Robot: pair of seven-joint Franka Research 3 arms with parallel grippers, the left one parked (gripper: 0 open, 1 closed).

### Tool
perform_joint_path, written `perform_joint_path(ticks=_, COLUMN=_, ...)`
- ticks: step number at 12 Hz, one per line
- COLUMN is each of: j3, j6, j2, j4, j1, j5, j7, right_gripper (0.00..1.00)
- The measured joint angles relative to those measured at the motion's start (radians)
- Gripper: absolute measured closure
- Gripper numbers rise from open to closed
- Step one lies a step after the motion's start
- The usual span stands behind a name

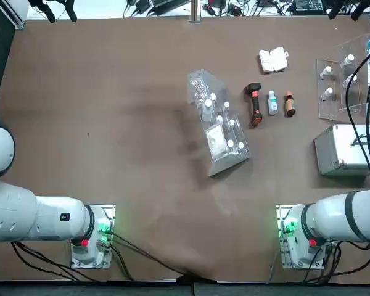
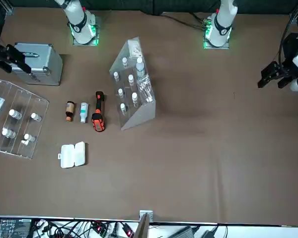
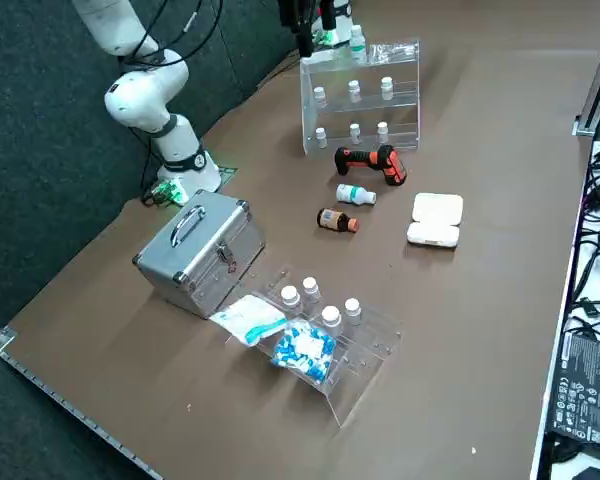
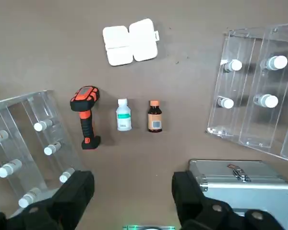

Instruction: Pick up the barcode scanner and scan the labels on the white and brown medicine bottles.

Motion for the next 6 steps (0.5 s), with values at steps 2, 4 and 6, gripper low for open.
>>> perform_joint_path(ticks=2, j3=0.006, j6=0.021, j2=-0.036, j4=-0.052, j1=0.008, j5=-0.025, j7=0.0, right_gripper=0.0)
perform_joint_path(ticks=4, j3=0.012, j6=0.035, j2=-0.052, j4=-0.084, j1=0.022, j5=-0.041, j7=0.0, right_gripper=0.0)
perform_joint_path(ticks=6, j3=0.015, j6=0.044, j2=-0.054, j4=-0.096, j1=0.031, j5=-0.045, j7=0.0, right_gripper=0.0)
